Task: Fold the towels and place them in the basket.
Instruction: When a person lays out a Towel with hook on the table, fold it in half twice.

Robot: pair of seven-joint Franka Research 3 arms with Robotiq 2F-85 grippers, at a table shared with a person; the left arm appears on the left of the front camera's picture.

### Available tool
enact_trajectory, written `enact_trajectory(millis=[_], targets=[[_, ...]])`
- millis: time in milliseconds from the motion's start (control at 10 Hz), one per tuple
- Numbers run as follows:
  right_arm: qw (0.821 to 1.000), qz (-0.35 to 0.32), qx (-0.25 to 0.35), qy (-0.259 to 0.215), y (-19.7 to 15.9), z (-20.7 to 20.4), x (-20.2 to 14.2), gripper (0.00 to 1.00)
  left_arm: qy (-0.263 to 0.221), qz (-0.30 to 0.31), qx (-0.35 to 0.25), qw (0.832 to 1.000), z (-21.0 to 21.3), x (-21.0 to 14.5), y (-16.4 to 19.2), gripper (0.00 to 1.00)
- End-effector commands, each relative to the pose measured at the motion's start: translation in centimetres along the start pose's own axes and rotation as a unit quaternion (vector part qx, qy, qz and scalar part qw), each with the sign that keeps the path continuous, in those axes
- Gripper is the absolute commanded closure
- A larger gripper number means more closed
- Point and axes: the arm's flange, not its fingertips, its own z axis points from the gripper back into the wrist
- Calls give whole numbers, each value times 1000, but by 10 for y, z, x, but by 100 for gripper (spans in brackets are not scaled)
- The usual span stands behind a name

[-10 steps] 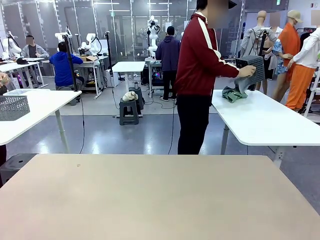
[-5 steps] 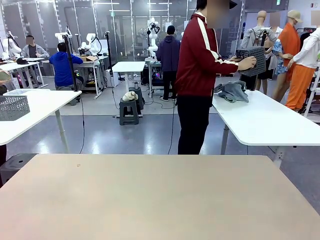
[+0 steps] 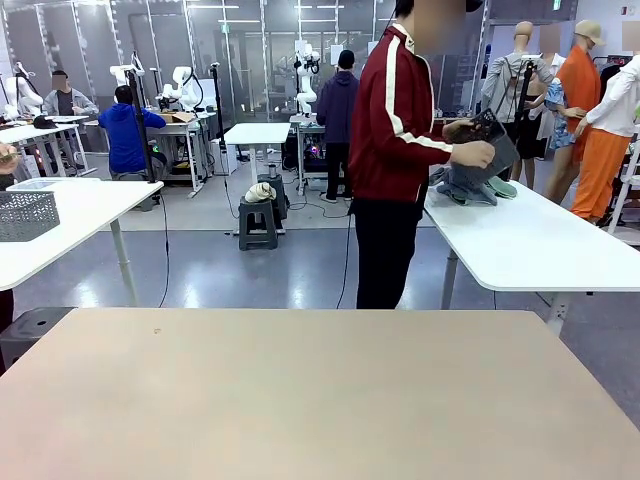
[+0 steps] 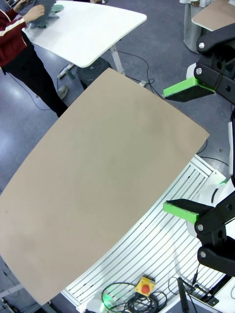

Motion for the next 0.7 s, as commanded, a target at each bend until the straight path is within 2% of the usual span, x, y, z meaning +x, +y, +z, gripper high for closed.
enact_trajectory(millis=[0, 600], targets=[[1000, 1, -2, -2, 1, 1, -2, 0, -1, -2, -2, 1000, 0, 1, 0, 0], [1000, 1, -2, -2, 1, 1, -2, 0, -1, -2, -2, 1000, 0, 1, 0, 0]])
